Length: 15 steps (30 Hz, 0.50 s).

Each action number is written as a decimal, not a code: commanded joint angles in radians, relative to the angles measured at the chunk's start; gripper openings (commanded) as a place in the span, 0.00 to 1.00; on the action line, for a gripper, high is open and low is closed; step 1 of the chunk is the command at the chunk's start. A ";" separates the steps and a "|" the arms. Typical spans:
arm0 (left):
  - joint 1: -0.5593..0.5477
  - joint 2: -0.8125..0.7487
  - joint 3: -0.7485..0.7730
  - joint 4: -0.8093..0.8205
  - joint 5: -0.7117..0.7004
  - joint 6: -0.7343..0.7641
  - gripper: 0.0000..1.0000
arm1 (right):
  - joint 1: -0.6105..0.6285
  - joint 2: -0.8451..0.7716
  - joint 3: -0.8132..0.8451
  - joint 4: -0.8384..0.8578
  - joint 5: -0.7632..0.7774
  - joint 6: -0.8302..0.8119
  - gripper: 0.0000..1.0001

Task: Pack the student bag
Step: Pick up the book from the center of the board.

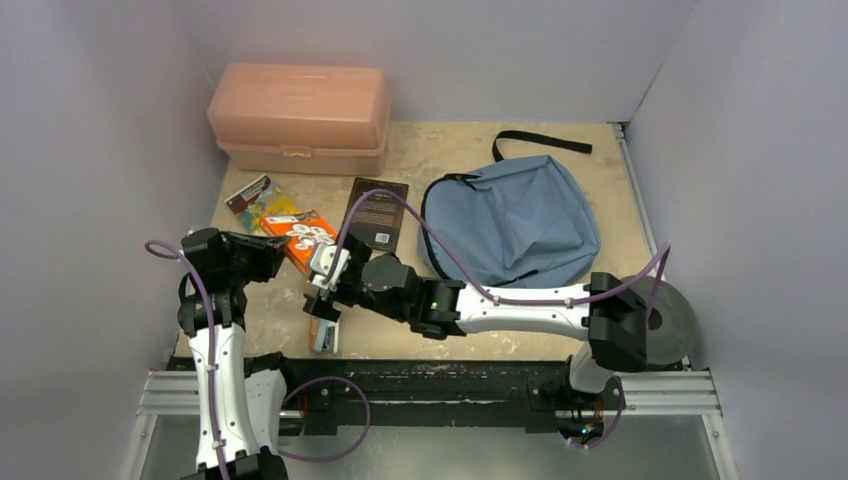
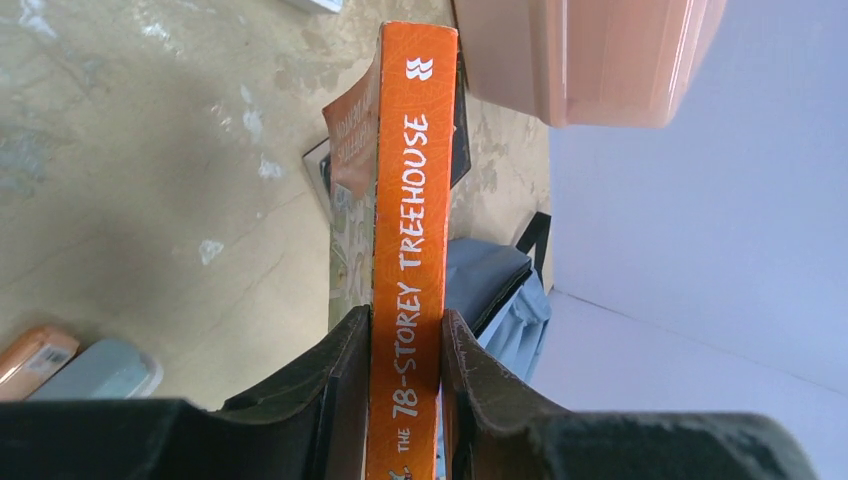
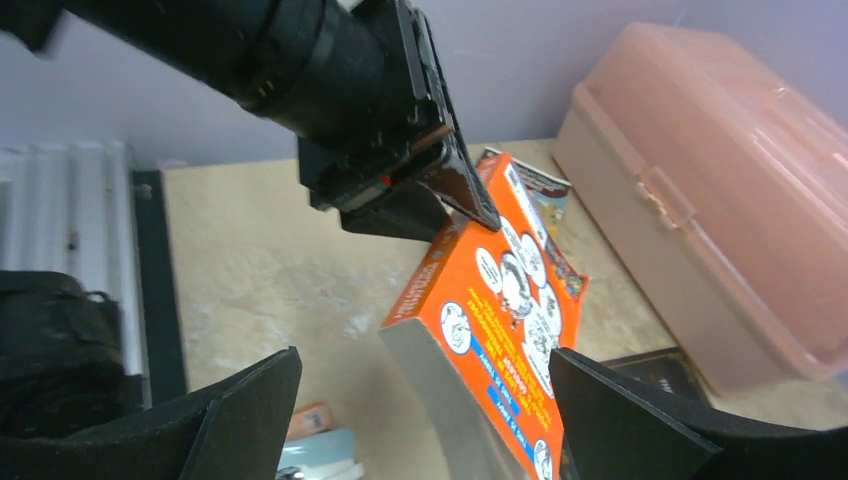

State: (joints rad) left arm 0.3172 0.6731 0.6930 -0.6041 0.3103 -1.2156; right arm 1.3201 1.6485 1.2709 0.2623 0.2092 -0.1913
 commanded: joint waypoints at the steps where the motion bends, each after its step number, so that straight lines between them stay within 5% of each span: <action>1: -0.008 -0.018 0.107 -0.141 0.017 0.018 0.00 | 0.036 0.081 0.033 0.117 0.244 -0.203 0.99; 6: -0.009 -0.011 0.152 -0.210 0.045 0.037 0.00 | 0.047 0.187 0.071 0.237 0.426 -0.325 0.99; 11: -0.009 0.000 0.176 -0.242 0.055 0.039 0.00 | 0.053 0.214 0.092 0.234 0.402 -0.319 0.94; 13: -0.009 0.009 0.187 -0.242 0.064 0.050 0.00 | 0.054 0.202 0.081 0.240 0.425 -0.266 0.75; 15: -0.009 0.010 0.198 -0.236 0.063 0.060 0.00 | 0.050 0.177 0.063 0.239 0.432 -0.167 0.40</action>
State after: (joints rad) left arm 0.3126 0.6846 0.8146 -0.8845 0.3187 -1.1793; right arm 1.3678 1.8980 1.3033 0.4198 0.5858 -0.4747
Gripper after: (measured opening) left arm 0.260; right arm 0.701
